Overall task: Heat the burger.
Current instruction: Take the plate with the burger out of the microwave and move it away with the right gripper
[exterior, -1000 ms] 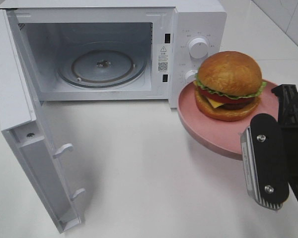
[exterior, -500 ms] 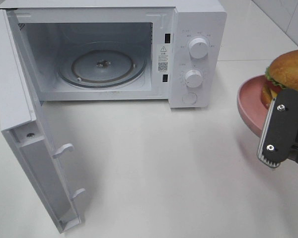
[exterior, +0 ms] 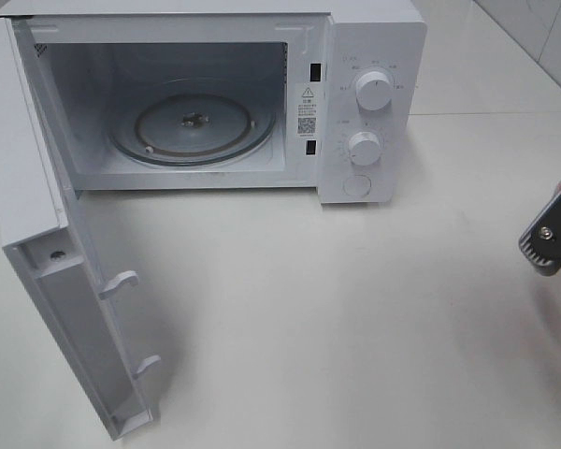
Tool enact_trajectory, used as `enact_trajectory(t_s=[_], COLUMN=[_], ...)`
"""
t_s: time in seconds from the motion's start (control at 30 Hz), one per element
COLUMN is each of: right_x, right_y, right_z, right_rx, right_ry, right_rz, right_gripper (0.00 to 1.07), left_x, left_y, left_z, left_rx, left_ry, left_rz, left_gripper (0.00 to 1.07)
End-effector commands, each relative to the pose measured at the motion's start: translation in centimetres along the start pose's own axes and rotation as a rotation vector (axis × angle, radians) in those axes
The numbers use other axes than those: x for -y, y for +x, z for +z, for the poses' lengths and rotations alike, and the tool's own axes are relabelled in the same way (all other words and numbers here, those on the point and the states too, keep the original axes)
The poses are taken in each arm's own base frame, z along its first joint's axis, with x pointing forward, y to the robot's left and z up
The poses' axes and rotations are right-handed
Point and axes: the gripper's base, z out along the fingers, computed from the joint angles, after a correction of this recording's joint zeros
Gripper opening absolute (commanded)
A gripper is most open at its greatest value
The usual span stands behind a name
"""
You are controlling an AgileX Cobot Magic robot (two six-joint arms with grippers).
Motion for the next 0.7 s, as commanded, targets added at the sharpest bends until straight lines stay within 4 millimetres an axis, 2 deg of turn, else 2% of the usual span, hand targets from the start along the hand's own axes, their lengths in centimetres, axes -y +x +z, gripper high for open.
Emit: enact_trajectory(t_s=[0.03,0.23,0.33,0.5,0.7], right_x=[1.1,1.4,1.3,0.4,-0.4], right_y=[0.1,0.2,0.1,-0.8,-1.3], right_z=[-0.3,0.0,0.2,2.0,3.1], right_rx=[-0.012,-0.045,-0.060,-0.129,-0.152], right_ry=[0.104,0.164,0.170,0.187,0.178], right_rz=[0.059,0.195,0.197,0.233,0.288], right_gripper=[0.00,0.00,0.00,0.00,0.00], left_x=[0.0,0.0,0.0,0.0,0.0], left_y=[0.1,0.1,0.1,0.1,0.1], left_z=[0.0,0.0,0.0,0.0,0.0], left_rx=[0.004,0.004,0.004,0.004,0.004], left_ry=[0.002,0.002,0.002,0.002,0.002], left_rz=[-0.006,-0.006,-0.006,-0.006,-0.006], left_gripper=[1.00,1.00,1.00,1.00,1.00])
